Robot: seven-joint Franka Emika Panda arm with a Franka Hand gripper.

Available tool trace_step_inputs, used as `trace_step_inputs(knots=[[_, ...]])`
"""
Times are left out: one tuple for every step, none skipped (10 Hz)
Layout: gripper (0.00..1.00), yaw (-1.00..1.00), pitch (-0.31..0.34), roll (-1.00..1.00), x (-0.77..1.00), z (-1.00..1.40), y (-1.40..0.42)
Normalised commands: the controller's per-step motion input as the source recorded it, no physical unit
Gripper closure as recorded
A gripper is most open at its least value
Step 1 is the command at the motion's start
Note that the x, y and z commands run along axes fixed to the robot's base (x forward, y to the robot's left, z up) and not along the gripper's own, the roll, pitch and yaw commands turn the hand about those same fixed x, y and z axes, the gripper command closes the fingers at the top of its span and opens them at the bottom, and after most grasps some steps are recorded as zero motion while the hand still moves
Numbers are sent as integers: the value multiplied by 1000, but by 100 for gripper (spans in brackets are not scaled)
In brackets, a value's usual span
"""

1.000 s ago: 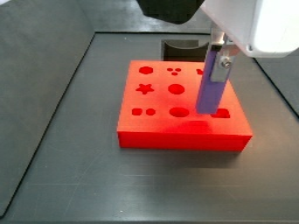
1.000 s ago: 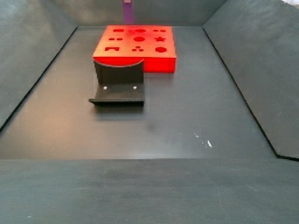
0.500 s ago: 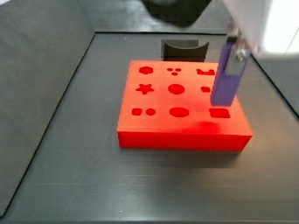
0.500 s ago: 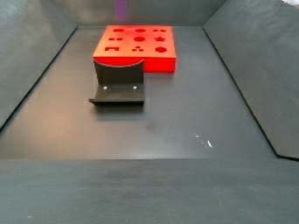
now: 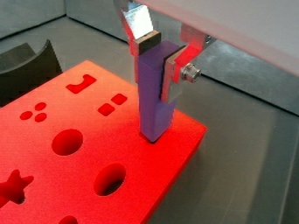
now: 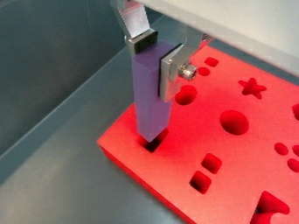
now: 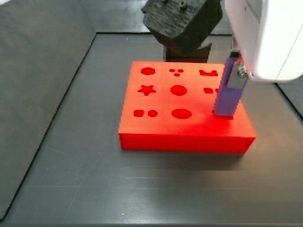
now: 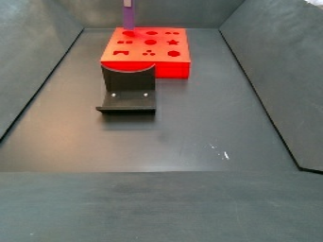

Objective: Insert the rectangle object.

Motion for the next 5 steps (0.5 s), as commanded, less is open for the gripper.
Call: trace_step_inputs(knots=[[100,329,61,6,97,-143,29],[100,351,64,16,97,-186,60],[100,326,99,66,151,-149,3],[100,306,97,43,234,-171,0],[100,271,71,1,297,-166,0]])
